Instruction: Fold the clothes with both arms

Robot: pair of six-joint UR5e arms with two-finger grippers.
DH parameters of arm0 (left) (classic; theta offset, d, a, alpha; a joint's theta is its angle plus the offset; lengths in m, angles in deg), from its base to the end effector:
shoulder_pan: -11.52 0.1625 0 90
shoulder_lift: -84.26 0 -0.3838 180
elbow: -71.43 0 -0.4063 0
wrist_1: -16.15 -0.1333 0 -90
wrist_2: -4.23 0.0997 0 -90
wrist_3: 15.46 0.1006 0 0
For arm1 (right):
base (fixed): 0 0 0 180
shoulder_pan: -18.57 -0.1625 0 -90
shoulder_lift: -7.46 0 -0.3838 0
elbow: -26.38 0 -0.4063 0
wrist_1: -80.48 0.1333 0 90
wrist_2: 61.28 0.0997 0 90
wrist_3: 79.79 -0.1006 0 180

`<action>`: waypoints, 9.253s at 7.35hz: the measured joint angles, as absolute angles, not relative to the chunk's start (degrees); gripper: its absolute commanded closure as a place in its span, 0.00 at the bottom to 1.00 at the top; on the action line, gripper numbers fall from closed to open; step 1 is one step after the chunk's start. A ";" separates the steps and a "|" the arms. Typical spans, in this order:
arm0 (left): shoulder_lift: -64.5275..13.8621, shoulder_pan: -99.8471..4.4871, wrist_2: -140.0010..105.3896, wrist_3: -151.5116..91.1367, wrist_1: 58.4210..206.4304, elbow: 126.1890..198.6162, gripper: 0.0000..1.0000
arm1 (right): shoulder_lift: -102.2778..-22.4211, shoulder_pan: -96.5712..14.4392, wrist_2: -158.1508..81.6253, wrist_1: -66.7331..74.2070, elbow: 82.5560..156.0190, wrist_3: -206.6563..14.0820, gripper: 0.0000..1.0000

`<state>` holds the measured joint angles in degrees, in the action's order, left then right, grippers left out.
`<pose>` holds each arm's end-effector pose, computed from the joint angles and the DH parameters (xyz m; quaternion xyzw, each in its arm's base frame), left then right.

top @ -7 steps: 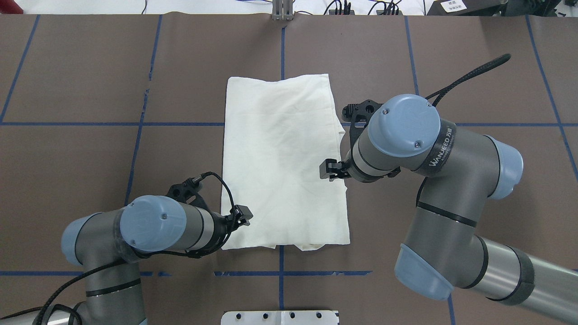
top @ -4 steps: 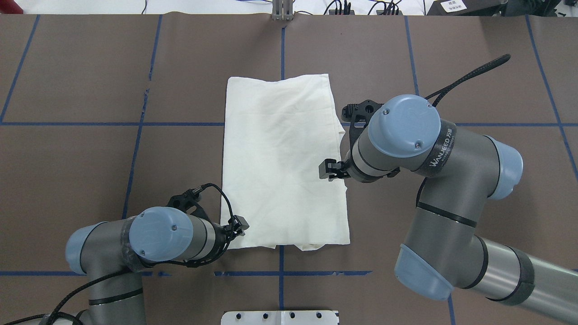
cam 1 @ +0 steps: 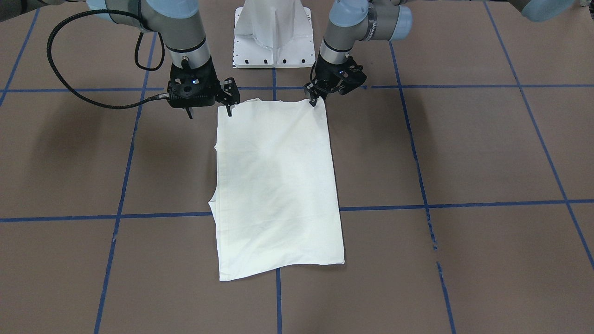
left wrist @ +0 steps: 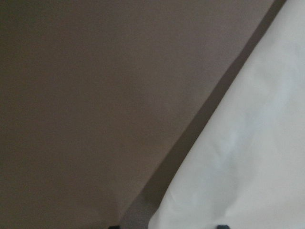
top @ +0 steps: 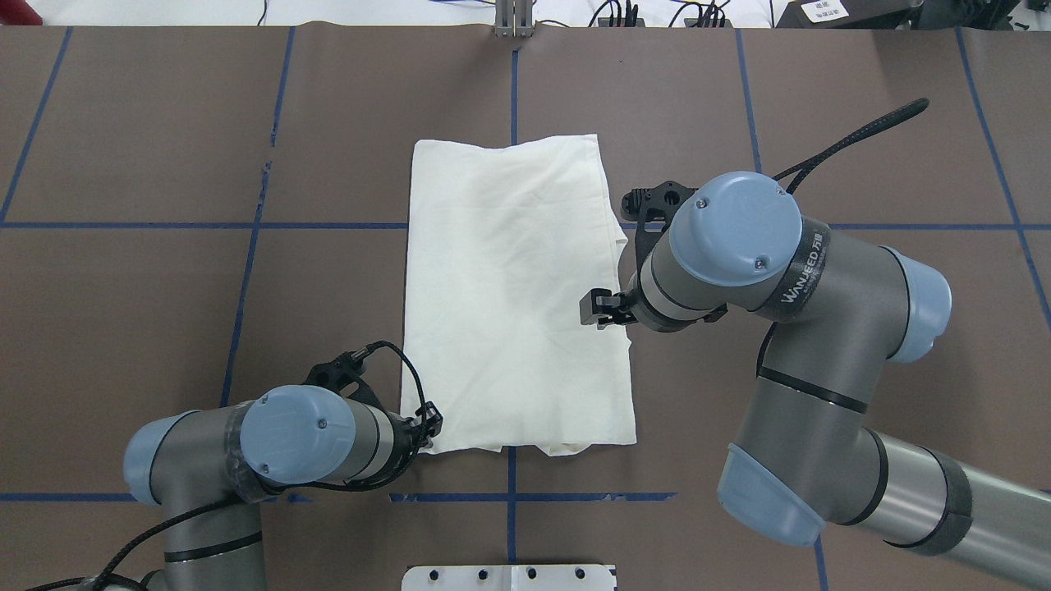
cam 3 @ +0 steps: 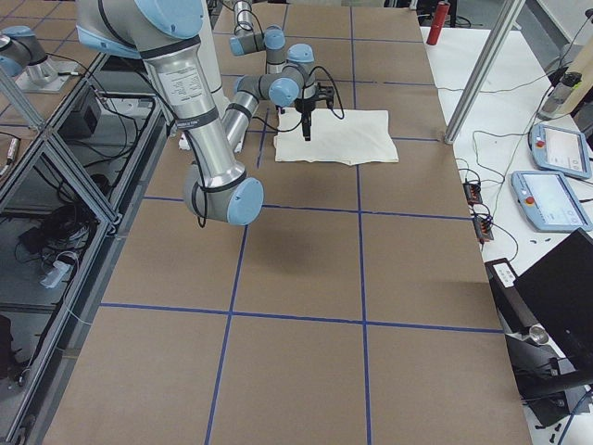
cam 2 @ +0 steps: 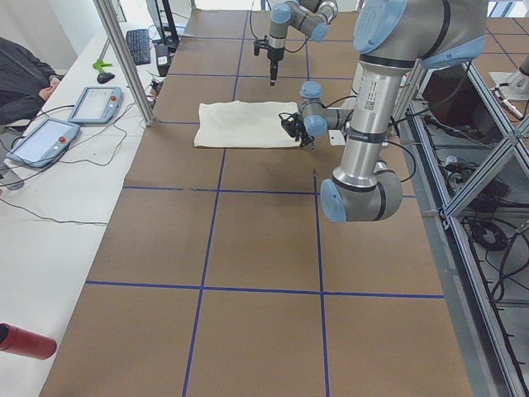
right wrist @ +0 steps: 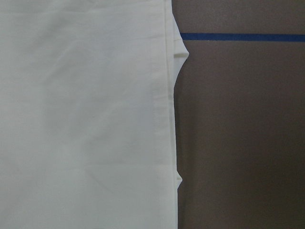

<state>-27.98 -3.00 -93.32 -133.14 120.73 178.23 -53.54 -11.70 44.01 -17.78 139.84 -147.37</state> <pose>0.5510 -0.2667 0.2407 -0.1099 0.4404 -0.2929 0.8416 -0.4409 -0.3809 0.1761 0.0550 -0.3889 0.0129 0.9196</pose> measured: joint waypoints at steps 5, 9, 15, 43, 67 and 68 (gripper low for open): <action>-27.95 -2.88 -92.30 -132.10 120.73 178.94 1.00 | -53.57 -11.48 44.16 -17.78 139.92 -149.12 0.00; -28.02 -2.90 -92.58 -130.31 120.74 180.12 1.00 | -53.12 -2.77 41.04 -15.87 139.76 -172.22 0.00; -28.06 -2.90 -92.80 -129.16 120.82 180.33 1.00 | -53.45 4.56 31.92 -5.31 128.81 -189.22 0.00; -23.94 1.68 -92.71 -128.03 114.40 195.27 1.00 | -58.16 3.14 36.07 -5.24 141.12 -185.89 1.00; -35.58 -22.78 -104.38 -113.15 174.35 148.74 0.00 | -35.64 -34.69 58.99 -6.32 107.97 -151.86 0.00; -35.51 -21.90 -106.76 -112.19 174.92 148.57 0.00 | -35.73 -34.84 59.02 -7.03 108.62 -151.81 0.00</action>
<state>-35.51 -21.90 -106.76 -112.19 174.92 148.57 -35.73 -34.84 59.02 -7.03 108.62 -151.81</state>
